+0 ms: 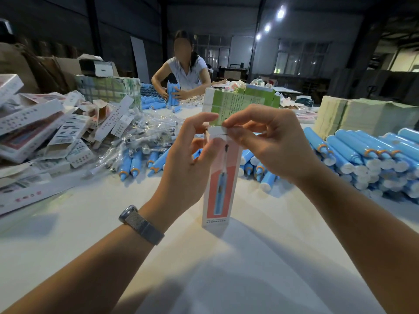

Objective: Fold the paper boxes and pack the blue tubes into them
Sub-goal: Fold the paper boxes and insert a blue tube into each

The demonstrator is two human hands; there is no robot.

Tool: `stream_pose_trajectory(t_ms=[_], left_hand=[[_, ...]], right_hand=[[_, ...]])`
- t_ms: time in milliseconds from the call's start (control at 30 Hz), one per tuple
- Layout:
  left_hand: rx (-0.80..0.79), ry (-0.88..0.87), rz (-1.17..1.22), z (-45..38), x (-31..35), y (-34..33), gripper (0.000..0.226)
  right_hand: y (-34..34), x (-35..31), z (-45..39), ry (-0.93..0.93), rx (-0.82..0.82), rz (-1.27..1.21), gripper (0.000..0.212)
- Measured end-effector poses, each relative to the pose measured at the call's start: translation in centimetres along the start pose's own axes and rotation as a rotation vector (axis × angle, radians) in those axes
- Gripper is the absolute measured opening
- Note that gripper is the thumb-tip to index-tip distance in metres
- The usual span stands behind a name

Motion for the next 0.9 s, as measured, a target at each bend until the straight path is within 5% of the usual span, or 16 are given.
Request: stream_pose_trajectory(t_ms=[267, 900], left_hand=[[0.003, -0.048, -0.031, 0.03, 0.2, 0.16, 0.031], [-0.028, 0.002, 0.082, 0.16, 0.32, -0.03, 0.018]], right_hand=[[0.51, -0.95, -0.47, -0.001, -0.038, 0.121, 0.024], [1.04, -0.23, -0.73, -0.131, -0.227, -0.088, 0.017]])
Point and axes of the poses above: each hand's wrist, its own z-axis away from the middle knuckle, its own y-axis out of the back of the hand, x = y × z, the point moved 6 cm from there along -z, towards the middle knuckle, and after that the axes turned 3 degrees about y, right-handed, at the moved point
